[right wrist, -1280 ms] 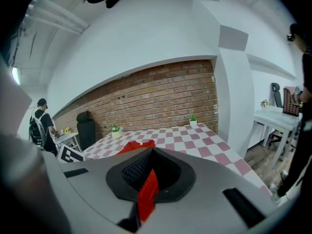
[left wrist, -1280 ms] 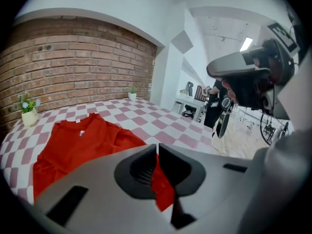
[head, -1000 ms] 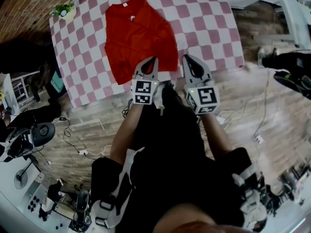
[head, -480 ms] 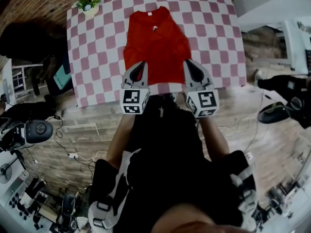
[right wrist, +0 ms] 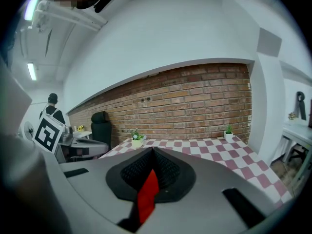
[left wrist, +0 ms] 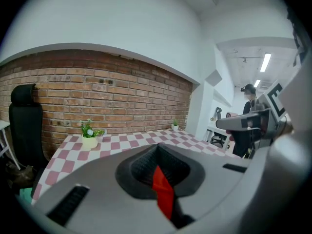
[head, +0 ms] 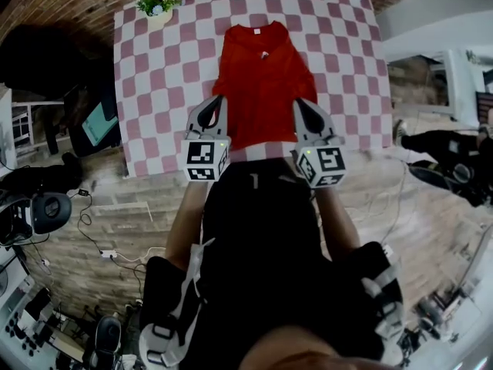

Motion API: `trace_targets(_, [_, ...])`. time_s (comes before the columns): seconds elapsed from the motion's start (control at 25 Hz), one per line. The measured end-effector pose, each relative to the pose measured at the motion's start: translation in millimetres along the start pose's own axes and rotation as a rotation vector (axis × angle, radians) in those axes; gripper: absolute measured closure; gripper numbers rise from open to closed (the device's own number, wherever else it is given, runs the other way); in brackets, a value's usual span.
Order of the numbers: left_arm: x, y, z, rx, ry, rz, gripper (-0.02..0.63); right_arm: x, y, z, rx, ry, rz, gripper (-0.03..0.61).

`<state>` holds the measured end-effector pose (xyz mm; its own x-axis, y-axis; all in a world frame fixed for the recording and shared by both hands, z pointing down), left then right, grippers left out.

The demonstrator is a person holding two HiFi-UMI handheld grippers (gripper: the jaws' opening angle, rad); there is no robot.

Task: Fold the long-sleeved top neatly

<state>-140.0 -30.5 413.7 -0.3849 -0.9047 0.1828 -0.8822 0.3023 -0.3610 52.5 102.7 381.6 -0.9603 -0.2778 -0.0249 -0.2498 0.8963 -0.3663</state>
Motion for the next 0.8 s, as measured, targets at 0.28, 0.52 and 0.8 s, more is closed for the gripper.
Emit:
trace_targets(0.28, [29.6, -14.6, 8.0, -0.001, 0.013, -0.019, 0.607, 5.7, -30.2, 9.8, 0.012, 0.002, 0.007, 0.571])
trace_targets(0.52, [47.3, -46.9, 11.3, 0.021, 0.023, -0.025, 0.607, -6.6, -69.2, 13.0, 0.043, 0.02, 0.04, 0.571])
trace_targets(0.8, [72.7, -100.7, 10.7, 0.073, -0.01, -0.016, 0.606, -40.2, -128.2, 17.8, 0.08, 0.06, 0.074, 0.569])
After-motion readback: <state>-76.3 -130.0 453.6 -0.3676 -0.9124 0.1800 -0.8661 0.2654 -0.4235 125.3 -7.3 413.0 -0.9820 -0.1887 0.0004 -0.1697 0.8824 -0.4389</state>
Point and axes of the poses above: the fingertips, and each gripper's own axes: y backward along the fingers, x to its left, z out of its top, the point moved 7 cm from there along y, backward along the fingers, and after that the axes turned 11 degrees about -z, right-handed, at the moved point
